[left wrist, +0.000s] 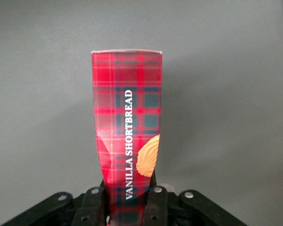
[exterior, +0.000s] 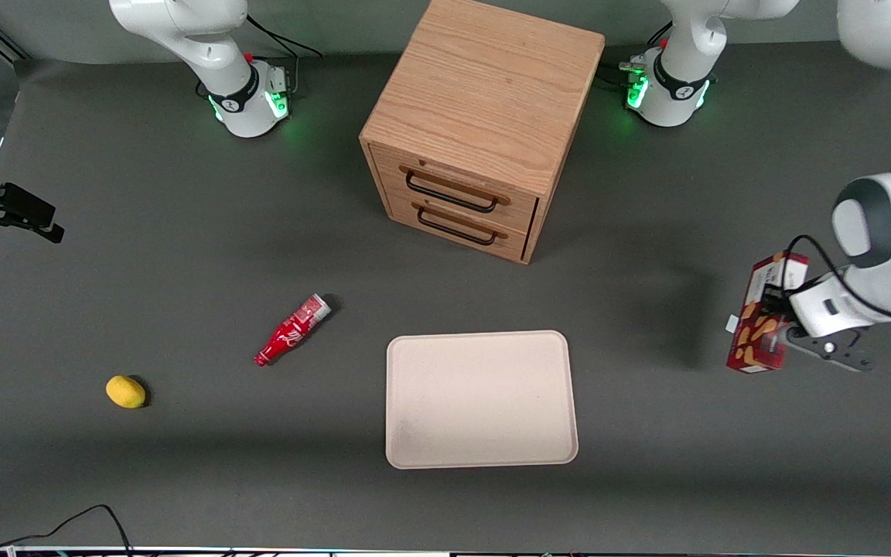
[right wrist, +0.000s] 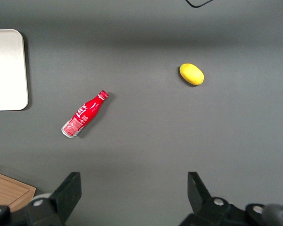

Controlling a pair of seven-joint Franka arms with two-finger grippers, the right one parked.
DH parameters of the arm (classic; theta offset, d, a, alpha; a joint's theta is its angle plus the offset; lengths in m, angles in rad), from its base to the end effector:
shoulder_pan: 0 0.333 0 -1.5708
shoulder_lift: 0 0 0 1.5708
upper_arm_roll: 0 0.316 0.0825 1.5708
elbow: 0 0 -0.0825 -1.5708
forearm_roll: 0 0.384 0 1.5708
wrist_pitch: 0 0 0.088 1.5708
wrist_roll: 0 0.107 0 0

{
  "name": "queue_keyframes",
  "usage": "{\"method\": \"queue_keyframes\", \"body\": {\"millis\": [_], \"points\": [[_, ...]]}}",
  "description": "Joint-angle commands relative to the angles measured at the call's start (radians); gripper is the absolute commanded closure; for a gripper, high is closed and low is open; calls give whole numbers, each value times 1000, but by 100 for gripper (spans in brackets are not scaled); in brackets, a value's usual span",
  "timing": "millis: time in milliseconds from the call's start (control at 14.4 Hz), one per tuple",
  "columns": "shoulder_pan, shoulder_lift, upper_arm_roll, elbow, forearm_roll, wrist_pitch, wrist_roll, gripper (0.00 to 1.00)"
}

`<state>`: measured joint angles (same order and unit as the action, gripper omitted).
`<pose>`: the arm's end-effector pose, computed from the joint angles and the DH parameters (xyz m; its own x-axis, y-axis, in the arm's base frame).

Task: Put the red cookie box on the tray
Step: 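Lift the cookie box and carry it toward the cream tray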

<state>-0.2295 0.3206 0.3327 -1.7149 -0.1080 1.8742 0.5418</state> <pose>0.6259 0.0398 0.3984 0.9094 -0.3969 -0.1244 -0.3913 -0.9177 0.0682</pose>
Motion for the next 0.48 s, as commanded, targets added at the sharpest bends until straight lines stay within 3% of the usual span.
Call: {"method": "queue_keyframes", "body": {"millis": [0,208,415], "points": [[-11,-3,8,228,34,-250,-42,100],[-17,9,5,415,33,-423,-45,100],[-22,37,-7,472,18,-458,-97,100]]}}
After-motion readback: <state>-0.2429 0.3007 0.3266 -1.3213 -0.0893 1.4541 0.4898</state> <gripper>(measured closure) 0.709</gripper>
